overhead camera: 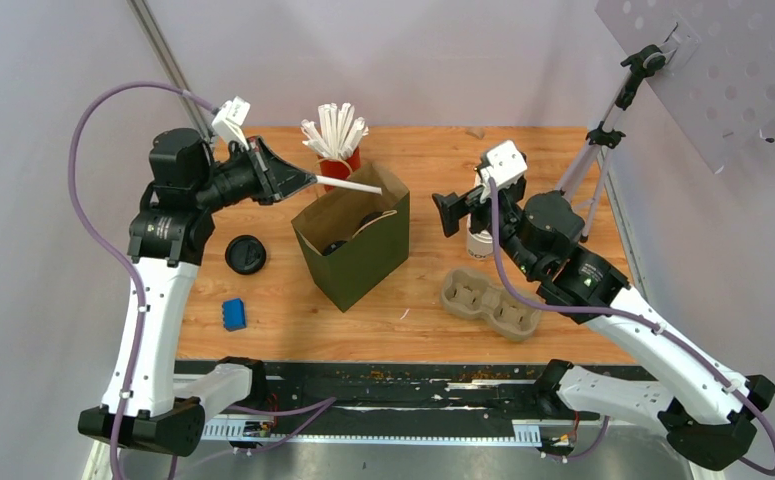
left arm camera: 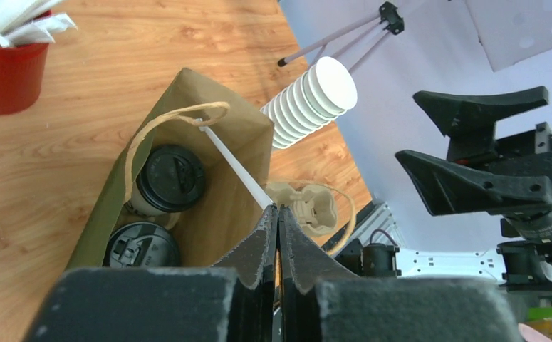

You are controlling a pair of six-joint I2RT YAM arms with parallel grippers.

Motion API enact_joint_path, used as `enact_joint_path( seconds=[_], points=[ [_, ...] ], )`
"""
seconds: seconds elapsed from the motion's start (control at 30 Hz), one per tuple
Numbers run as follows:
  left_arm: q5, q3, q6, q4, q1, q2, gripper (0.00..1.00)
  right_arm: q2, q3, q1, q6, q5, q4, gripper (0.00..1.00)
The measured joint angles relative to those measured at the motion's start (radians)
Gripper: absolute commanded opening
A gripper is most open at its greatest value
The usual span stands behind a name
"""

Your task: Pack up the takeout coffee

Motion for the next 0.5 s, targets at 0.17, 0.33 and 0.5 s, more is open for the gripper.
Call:
enact_joint_path(
  seconds=[0.17, 0.33, 0.5],
  points=[
    [-0.006, -0.143, -0.058, 0.099, 0.000, -0.005, 0.33, -0.014, -0.031, 0.000, 0.003, 0.009, 0.000, 0.99],
    [-0.040, -0.179, -0.035, 0.053, 0.000, -0.009, 0.80, -0.014, -0.048, 0.000, 0.016, 0.049, -0.043, 1.00],
    [-0.117, -0.116, 0.017, -0.049, 0.000, -0.035, 1.00, -0.025, -0.040, -0.002, 0.052, 0.062, -0.142, 1.00]
  ],
)
